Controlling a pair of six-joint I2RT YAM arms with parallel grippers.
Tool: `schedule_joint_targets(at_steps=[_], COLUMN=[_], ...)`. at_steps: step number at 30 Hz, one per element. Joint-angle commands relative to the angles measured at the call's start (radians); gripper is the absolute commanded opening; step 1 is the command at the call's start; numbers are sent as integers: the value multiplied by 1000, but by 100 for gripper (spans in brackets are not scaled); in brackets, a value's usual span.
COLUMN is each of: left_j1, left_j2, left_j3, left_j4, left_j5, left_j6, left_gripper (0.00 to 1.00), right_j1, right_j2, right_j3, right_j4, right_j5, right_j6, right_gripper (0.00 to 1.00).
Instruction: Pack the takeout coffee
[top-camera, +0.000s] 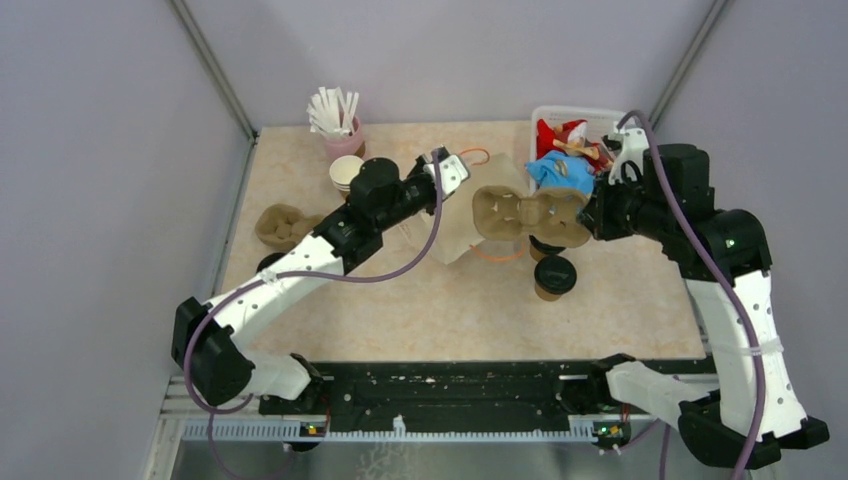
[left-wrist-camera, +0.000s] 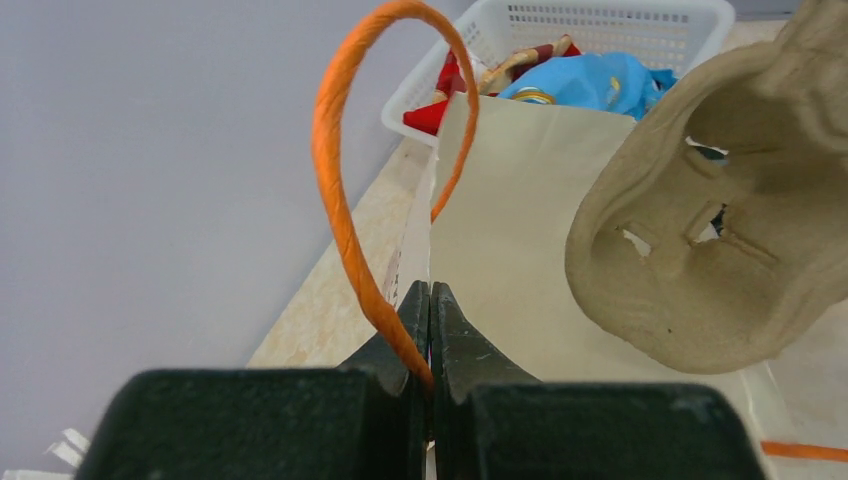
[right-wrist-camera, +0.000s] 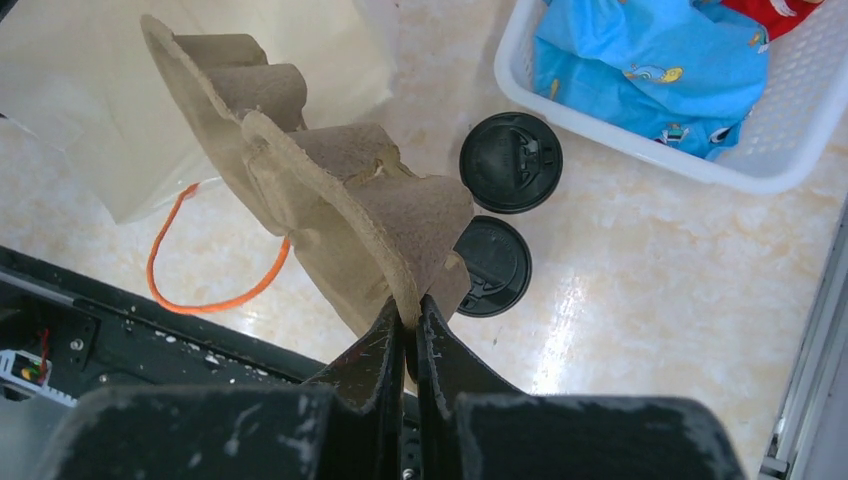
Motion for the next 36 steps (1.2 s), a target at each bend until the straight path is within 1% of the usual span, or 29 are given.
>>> schedule_joint_targets(at_steps=[1, 7, 9, 15, 18, 23, 28, 36], left_j1=[-5, -5, -5, -5, -5, -5, -5, -5], left_j2=[-44, -59, -70, -117, -123, -125, -113, -116], left_j3=[-10, -1, -1, -35, -44, -65, -76, -93], left_j4=[-24, -93, -107, -80, -75, -48, -26, -24], left_j5=[134, 233, 237, 253, 267, 281, 290, 302], left_j6=[-19, -65, -84, -128, -148, -173, -207, -210], left_gripper=[0, 0, 0, 0, 0, 0, 0, 0], right_j1=[43, 122, 136, 183, 204, 240, 249, 257], right_j2=[52, 111, 121, 136, 166, 231, 271, 337], right_j3=[57, 86, 95, 86, 111, 139, 134, 154], right_j4=[6, -29, -38, -45, -51, -74, -55, -26], right_j5=[31, 44, 38, 6, -24, -28, -85, -161], right_j6=[-35, -30, -26, -14, 7, 51, 92, 90], right_gripper=[0, 0, 0, 0, 0, 0, 0, 0])
